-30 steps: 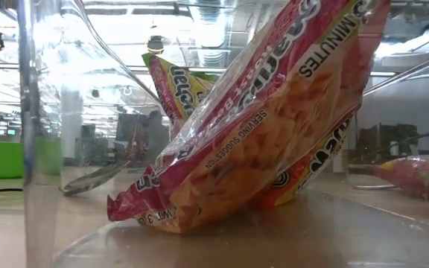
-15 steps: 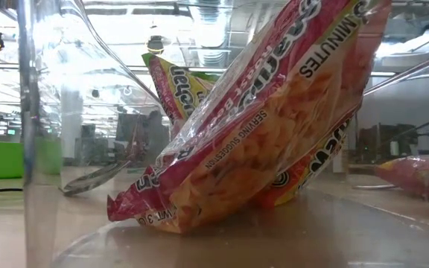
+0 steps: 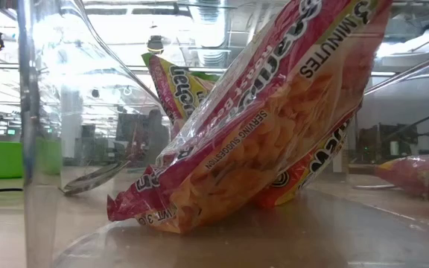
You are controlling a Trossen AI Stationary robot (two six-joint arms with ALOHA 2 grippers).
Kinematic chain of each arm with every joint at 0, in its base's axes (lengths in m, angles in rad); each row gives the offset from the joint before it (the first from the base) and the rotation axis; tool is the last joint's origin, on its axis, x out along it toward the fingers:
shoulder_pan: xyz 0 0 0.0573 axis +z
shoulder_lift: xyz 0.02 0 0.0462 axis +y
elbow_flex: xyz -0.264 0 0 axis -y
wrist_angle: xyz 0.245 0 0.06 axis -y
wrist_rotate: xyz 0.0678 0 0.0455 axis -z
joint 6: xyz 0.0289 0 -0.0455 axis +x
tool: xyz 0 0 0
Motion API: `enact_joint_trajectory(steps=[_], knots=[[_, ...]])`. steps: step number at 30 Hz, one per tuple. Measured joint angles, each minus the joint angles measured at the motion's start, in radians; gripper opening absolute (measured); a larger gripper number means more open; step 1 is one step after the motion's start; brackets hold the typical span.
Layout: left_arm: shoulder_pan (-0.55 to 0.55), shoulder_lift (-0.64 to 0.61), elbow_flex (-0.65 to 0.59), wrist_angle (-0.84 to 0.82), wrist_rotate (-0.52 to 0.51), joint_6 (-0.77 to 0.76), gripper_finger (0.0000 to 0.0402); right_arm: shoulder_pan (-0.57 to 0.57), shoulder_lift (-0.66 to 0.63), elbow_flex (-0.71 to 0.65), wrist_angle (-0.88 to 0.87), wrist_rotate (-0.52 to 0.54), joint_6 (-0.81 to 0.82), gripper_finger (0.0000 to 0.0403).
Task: Pick & Place Food Item
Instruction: Put the left red noodle pack into the bottom transparent bin
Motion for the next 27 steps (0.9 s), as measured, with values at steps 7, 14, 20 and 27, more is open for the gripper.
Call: enact_joint_trajectory(steps=[7, 14, 20, 27], knots=[[0.0, 0.0, -0.001, 0.001, 0.001, -0.024, 0.0099, 0.042, 0.124, 0.0, 0.091, 0.048, -0.042, 0.0116], [0.0, 0.0, -0.001, 0.001, 0.001, -0.026, 0.0099, 0.055, 0.211, 0.0, 0.111, 0.115, -0.088, 0.0116], [-0.007, 0.0, -0.001, 0.001, 0.001, -0.041, 0.0099, 0.043, 0.21, 0.0, 0.053, 0.177, -0.098, 0.0116], [-0.009, 0.0, -0.001, 0.001, 0.005, -0.049, 0.0099, 0.026, 0.21, 0.0, 0.03, 0.236, -0.098, 0.0116]])
